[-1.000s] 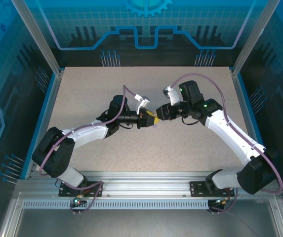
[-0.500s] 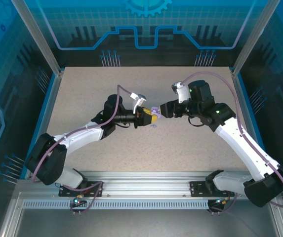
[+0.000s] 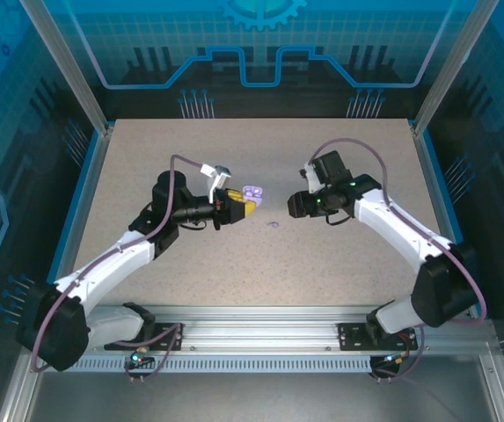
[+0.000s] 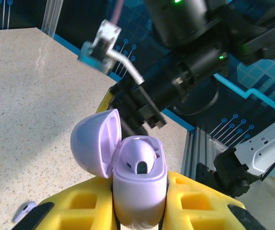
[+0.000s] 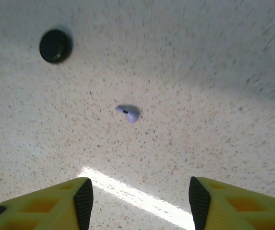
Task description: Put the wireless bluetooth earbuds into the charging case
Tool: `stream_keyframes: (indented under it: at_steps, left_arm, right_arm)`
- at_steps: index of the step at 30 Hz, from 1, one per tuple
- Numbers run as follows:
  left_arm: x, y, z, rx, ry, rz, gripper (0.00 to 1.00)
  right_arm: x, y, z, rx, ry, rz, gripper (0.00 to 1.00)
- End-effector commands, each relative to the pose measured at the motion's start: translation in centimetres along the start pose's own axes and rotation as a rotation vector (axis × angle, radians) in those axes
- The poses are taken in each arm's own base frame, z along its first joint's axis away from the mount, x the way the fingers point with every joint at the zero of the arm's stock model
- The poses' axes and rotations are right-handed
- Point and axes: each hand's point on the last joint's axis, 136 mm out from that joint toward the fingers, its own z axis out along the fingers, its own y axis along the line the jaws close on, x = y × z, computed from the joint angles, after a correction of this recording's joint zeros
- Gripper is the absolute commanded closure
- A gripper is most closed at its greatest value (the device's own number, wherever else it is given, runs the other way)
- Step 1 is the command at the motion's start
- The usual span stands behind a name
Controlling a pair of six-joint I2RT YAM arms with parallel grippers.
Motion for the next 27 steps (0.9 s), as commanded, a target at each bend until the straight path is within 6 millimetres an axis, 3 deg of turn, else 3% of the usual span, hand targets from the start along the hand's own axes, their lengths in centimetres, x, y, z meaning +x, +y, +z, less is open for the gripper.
stream_keyframes:
  at_steps: [1, 7, 14, 27]
  left_arm:
    - [1.1, 0.6, -0.8, -0.034, 0.026, -0.008, 0.93]
    - [1.1, 0.8, -1.0, -0.046, 0.022, -0.014, 0.93]
    - [1.4, 1.0, -1.0, -0.054, 0.03, -0.02, 0.93]
    - [1.7, 1.3, -1.0, -0.067, 0.042, -0.02, 0.93]
  right_arm:
    - [1.1, 1.6, 2.4, -0.087, 0.077, 0.009, 0.46]
    - [2.4, 3.8, 6.8, -0.144, 0.199, -0.004, 0.53]
    - [3.1, 5.6, 10.2, -0.176, 0.269, 0.001, 0.56]
    - [3.6, 4.3, 13.0, -0.097, 0.305, 0.04, 0.57]
